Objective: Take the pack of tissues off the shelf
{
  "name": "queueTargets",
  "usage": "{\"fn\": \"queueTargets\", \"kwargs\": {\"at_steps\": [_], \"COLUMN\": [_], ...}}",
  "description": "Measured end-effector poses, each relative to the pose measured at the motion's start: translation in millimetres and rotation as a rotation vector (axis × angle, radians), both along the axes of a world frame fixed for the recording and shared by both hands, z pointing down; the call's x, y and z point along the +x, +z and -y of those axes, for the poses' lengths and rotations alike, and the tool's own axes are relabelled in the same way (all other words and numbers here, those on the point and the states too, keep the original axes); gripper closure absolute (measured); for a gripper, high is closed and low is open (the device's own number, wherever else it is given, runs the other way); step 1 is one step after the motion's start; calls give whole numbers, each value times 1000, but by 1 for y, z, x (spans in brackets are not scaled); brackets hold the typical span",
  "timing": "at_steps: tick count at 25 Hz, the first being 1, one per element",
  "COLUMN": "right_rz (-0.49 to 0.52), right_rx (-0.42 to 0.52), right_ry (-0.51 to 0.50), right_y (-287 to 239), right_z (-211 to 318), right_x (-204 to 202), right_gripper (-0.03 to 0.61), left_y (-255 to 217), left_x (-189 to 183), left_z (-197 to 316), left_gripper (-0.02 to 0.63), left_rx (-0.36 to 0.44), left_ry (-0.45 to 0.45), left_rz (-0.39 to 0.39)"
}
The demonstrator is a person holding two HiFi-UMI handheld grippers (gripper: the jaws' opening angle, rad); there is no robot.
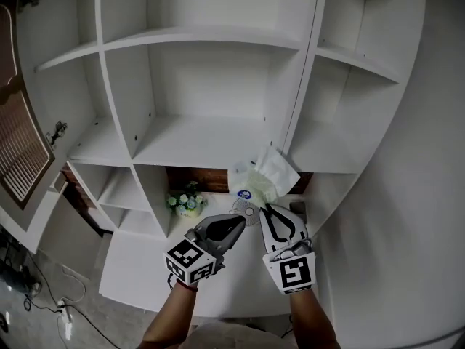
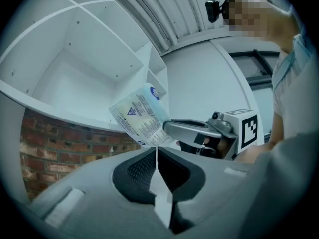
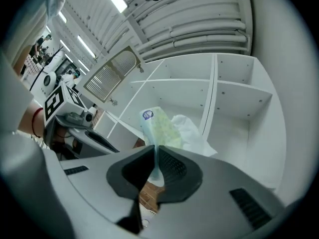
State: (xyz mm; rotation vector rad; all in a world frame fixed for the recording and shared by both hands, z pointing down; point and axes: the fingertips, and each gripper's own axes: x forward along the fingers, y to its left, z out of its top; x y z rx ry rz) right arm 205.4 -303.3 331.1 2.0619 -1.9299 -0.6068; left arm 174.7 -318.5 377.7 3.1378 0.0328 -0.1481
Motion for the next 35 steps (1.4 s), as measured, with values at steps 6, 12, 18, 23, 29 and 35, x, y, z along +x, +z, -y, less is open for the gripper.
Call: {"fn": "queueTargets", "kwargs": {"at_steps": [6,12,18,23,29,35], "right_rz": [132,248,363,402,429,446], "right_rx": [4,22,31,27,14,9], "right_ry": [-15,-46,-59,-72,-74,-93], "right_y": [16,31,46,60,74,79], "right_z": [-13,-29,-42,-54,-69,-84], "right_x": [14,34,49,57,70,80], "right_gripper": [538,538,538,538,538,538], "left_y": [10,15,23,30,36,39], "left_x": [14,28,38,50,65,72], "left_z": [-13,-29,-41,-55,-73,-87], "left_gripper": [603,603,603,603,603,603], "left_rx": [2,12,7,0,-1,-2], "left_ry": [30,48,64,70,71,46], "left_rz": [26,49,69,77,85,87]}}
